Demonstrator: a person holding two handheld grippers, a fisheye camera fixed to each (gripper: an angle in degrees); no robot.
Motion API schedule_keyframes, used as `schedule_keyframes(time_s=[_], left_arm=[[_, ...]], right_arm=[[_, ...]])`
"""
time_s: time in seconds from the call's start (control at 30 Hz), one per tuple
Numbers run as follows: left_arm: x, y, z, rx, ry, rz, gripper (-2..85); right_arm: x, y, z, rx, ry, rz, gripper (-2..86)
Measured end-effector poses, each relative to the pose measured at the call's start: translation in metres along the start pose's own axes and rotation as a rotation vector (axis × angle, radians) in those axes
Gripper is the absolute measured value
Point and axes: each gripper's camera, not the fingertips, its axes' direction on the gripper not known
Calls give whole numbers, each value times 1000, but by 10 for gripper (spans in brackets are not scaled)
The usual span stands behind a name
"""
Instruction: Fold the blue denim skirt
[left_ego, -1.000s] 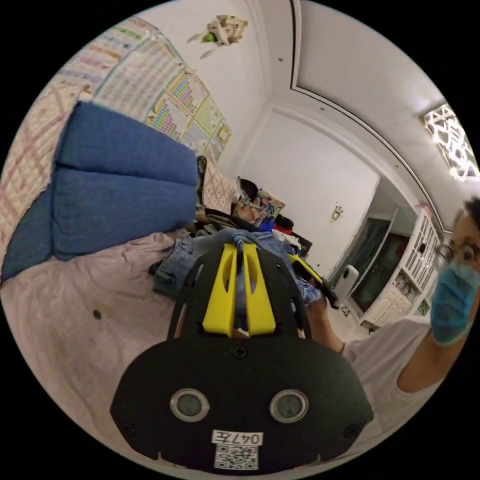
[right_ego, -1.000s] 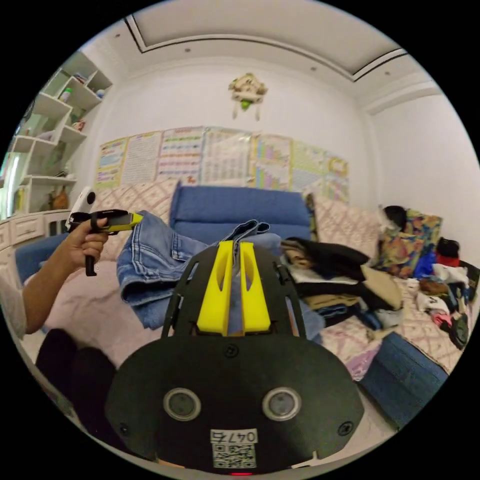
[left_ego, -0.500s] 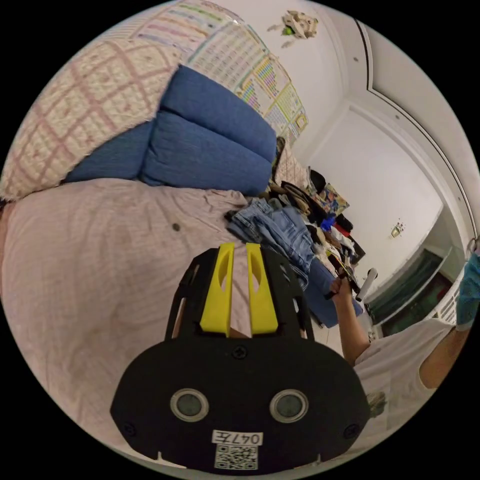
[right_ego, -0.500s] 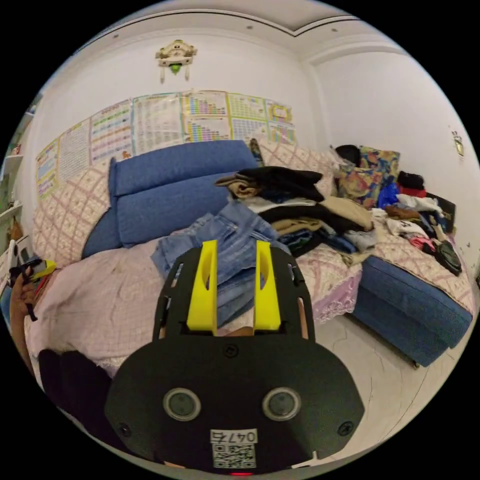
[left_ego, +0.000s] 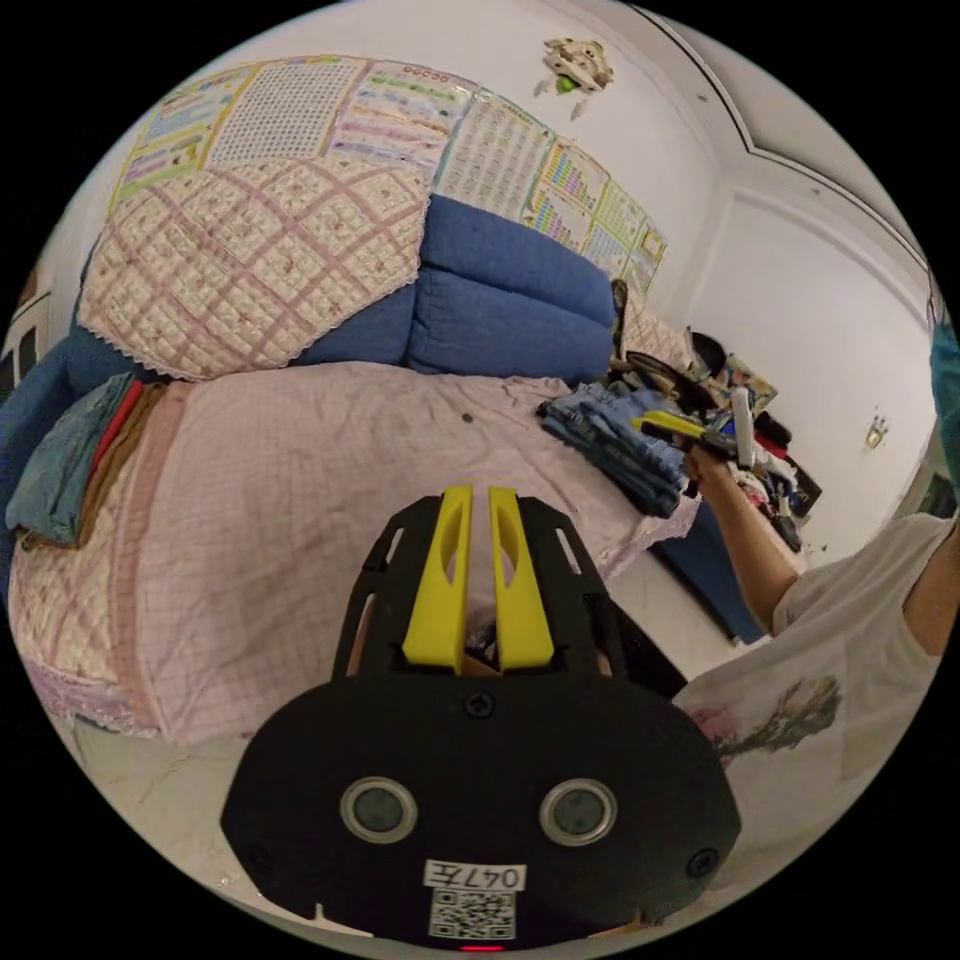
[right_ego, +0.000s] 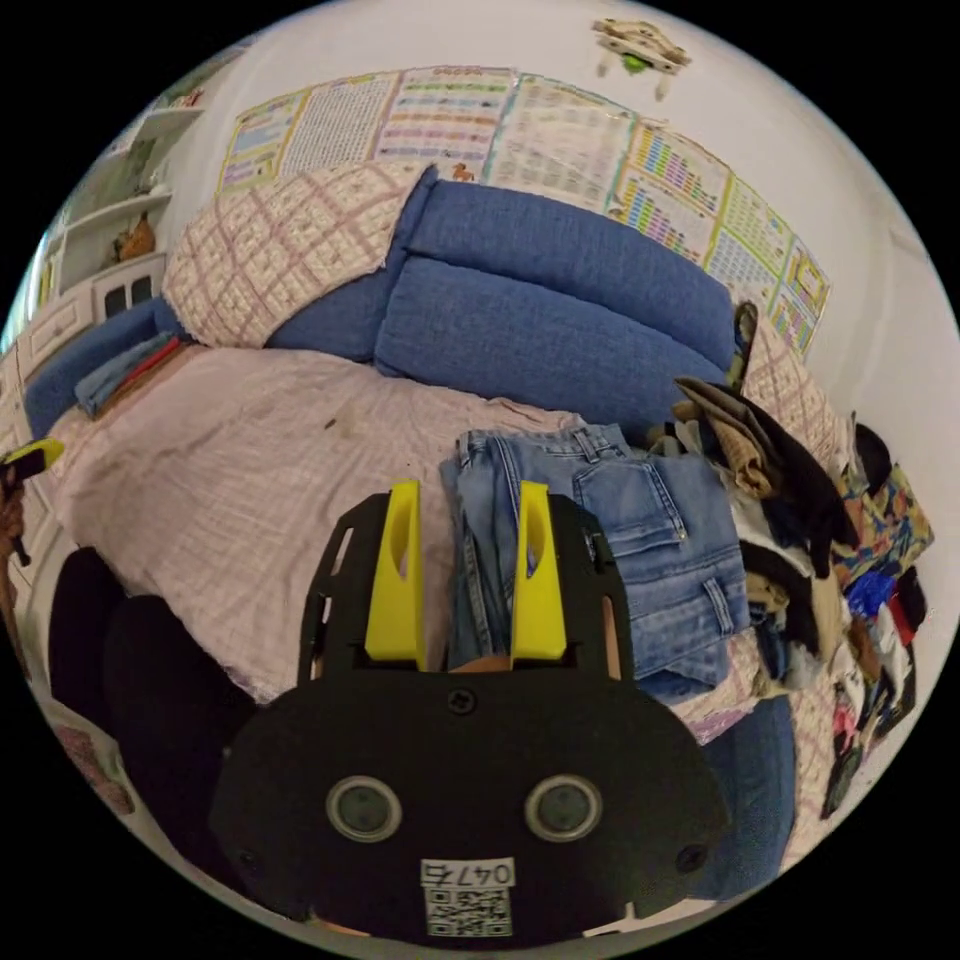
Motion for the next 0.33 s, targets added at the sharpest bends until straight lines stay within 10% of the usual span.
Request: schedule_keyframes(time_s=[0.33], left_arm=[[25, 6, -62, 27, 21, -146, -9]], right_arm=[[-5, -58, 80, -234, 165, -150, 92]])
